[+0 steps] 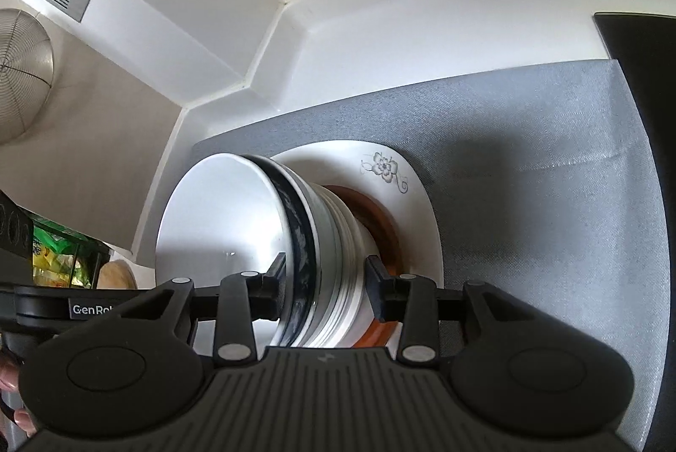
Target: Organize plates and bowls
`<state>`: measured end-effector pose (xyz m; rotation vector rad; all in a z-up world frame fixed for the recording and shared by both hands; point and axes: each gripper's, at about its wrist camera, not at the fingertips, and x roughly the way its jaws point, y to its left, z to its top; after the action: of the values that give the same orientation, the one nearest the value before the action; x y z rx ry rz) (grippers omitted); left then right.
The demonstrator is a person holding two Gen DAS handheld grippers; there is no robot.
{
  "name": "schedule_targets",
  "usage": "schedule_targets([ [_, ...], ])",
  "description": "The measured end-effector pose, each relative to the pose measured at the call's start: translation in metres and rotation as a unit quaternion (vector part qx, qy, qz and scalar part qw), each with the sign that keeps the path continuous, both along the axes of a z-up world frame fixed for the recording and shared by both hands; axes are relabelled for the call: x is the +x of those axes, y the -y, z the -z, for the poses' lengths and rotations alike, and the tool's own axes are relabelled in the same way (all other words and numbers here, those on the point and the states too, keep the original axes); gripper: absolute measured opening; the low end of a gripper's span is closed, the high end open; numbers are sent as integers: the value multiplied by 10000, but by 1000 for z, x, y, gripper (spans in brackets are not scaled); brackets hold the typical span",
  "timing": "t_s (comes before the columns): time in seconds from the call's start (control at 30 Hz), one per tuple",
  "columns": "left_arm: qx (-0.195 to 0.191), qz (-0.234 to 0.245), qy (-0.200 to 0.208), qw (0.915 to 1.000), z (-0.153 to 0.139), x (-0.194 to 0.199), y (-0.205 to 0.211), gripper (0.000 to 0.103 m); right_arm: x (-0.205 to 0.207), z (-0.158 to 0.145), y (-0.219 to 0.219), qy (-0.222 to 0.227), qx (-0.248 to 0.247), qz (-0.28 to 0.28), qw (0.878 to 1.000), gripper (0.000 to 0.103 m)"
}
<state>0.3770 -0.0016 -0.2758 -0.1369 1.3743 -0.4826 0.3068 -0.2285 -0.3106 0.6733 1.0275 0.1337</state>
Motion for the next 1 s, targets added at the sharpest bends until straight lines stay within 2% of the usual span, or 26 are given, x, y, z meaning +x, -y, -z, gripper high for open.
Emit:
schedule_targets([
  [0.1, 5, -133, 187, 9997, -2, -8, -4, 42, -3, 1, 4, 77, 193, 102, 9997, 50],
  [0.17, 52, -289, 466, 9985, -8, -19, -5, 49, -6, -5, 2, 139, 124, 119, 9998, 55],
  [0.23, 106, -477, 729, 9961, -19, -32, -7, 60, -12, -15, -3, 255, -162, 63, 9995, 69],
  [0.27, 125, -575, 839, 9947, -24, -39, -7, 67, -16, -21, -6, 322, -323, 2, 9990, 72],
  [0.3, 164, -644, 925, 9935, -31, -46, -8, 74, -21, -26, -9, 368, -504, -48, 9980, 81],
  [0.33, 200, -704, 1009, 9922, -35, -54, -6, 75, -27, -32, -12, 417, -707, -85, 9966, 90],
  [0.43, 402, -939, 1339, 9857, -56, -80, -10, 81, -49, -49, -18, 635, -1203, -114, 9906, 98],
  [0.53, 634, -1098, 1533, 9800, -74, -107, -15, 82, -72, -64, -30, 751, -1576, -209, 9844, 102],
  [0.7, 605, -890, 1606, 9811, -110, -151, -20, 90, -108, -94, -55, 740, -1752, -512, 9804, 103],
  [0.87, 1175, -831, 1848, 9722, -158, -191, -19, 92, -144, -142, -80, 645, -1976, -517, 9768, 103],
  [1.0, 1191, -587, 2026, 9702, -210, -221, -28, 92, -182, -185, -86, 428, -1617, -148, 9858, 103],
])
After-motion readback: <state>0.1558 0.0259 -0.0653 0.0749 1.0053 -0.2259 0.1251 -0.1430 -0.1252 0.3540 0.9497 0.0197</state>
